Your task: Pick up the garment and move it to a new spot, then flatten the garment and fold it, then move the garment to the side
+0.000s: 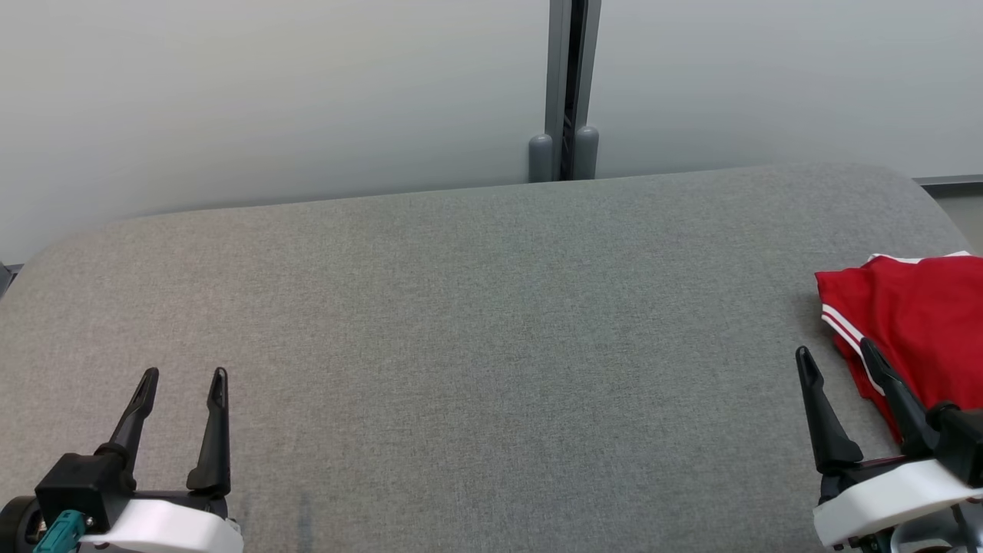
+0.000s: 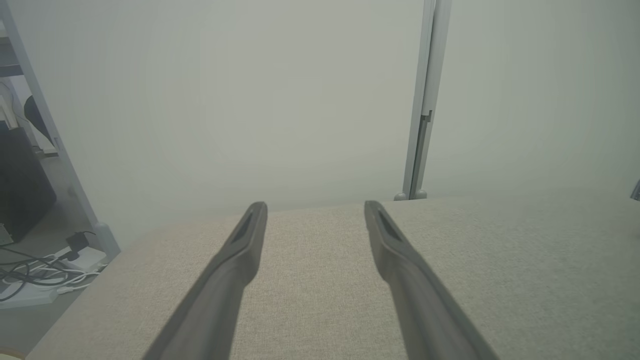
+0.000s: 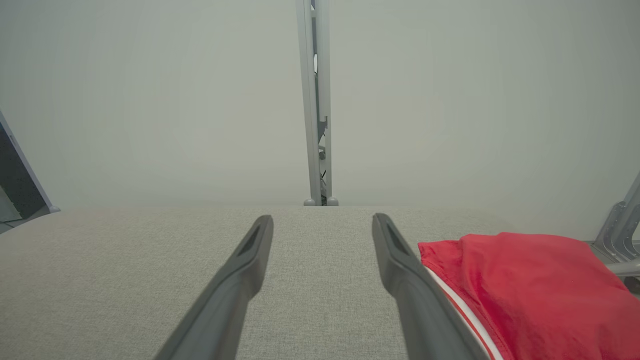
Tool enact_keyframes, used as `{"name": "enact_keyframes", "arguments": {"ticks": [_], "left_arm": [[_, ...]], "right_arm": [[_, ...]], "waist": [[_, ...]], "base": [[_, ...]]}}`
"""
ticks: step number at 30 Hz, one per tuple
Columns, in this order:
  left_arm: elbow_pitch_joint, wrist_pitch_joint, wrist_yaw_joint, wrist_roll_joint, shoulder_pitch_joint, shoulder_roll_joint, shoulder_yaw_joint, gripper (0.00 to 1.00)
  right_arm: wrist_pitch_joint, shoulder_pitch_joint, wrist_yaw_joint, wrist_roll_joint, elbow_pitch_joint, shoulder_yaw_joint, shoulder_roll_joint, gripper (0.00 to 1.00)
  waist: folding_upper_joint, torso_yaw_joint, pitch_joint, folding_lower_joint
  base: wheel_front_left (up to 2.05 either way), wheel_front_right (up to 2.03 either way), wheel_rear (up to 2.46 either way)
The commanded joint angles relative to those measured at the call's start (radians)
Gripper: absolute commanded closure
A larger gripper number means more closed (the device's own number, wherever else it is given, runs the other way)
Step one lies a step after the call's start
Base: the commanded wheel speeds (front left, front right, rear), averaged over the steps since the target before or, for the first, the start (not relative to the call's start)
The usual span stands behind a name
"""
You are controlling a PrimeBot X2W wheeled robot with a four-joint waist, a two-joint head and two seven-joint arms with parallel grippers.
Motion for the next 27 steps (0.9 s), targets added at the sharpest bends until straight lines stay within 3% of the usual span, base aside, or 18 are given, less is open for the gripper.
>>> {"name": "enact_keyframes", "arguments": {"ticks": [1,19,20,27], "left_arm": [[-0.005,0.0,0.005,-0.003,0.006,0.008,0.002,0.0],[-0.019,0.005,0.012,-0.015,0.01,0.014,-0.007,0.0],[-0.015,0.004,0.009,-0.014,0.004,0.009,-0.008,1.0],[0.046,0.004,0.009,-0.016,0.041,-0.042,-0.031,1.0]], "right_arm": [[0.0,-0.002,0.0,0.002,-0.002,0.001,0.0,0.0],[0.003,-0.001,0.0,0.014,-0.004,0.0,-0.004,0.0],[0.0,-0.001,0.0,0.011,0.0,0.001,0.002,1.0],[0.001,0.034,0.0,0.012,0.066,0.007,0.028,1.0]], "waist": [[0.0,0.001,0.001,0.0],[0.0,0.009,0.007,0.0],[0.0,0.009,0.008,0.0],[0.0,0.01,0.008,0.0]], "base": [[0.0,0.0,0.0],[0.0,0.0,0.0],[0.0,0.0,0.0],[0.0,0.0,0.0]]}}
